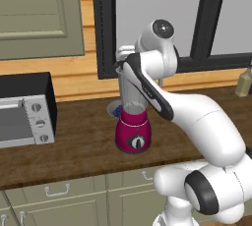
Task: Close the lid blender by securely placing the lid on top.
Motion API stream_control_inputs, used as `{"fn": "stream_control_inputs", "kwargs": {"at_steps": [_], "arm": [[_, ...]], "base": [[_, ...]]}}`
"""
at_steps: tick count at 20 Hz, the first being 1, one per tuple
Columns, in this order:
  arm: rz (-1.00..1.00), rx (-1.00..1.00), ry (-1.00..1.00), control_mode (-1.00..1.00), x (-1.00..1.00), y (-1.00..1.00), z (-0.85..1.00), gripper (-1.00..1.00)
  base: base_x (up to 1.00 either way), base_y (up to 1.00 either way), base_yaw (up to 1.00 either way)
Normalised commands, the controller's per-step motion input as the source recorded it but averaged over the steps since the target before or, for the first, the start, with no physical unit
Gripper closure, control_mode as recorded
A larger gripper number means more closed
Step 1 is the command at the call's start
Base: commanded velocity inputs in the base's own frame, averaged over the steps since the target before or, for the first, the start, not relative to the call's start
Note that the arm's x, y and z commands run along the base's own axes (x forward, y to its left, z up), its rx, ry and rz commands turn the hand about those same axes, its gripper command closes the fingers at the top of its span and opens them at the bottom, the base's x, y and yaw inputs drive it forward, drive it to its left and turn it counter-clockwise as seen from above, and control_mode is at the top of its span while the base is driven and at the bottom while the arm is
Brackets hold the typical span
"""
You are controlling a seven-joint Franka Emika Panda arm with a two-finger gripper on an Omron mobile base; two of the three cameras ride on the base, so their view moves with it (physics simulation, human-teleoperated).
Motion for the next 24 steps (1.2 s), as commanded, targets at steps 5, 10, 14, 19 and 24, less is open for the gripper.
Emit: {"fn": "stream_control_inputs", "kwargs": {"at_steps": [5, 10, 14, 19, 24], "arm": [[0.0, 0.0, 0.0, -1.0, 0.06, 0.0, 0.0, 1.0], [0.0, 0.0, 0.0, -1.0, 0.06, 0.0, 0.0, 1.0], [0.0, 0.0, 0.0, -1.0, 0.05, 0.0, 0.0, 1.0], [0.0, 0.0, 0.0, -1.0, 0.04, 0.0, 0.0, 1.0], [0.0, 0.0, 0.0, -1.0, 0.0, 0.0, 0.0, 1.0]], "base": [[0.0, 0.0, 0.0], [0.0, 0.0, 0.0], [0.0, 0.0, 0.0], [0.0, 0.0, 0.0], [0.0, 0.0, 0.0]]}}
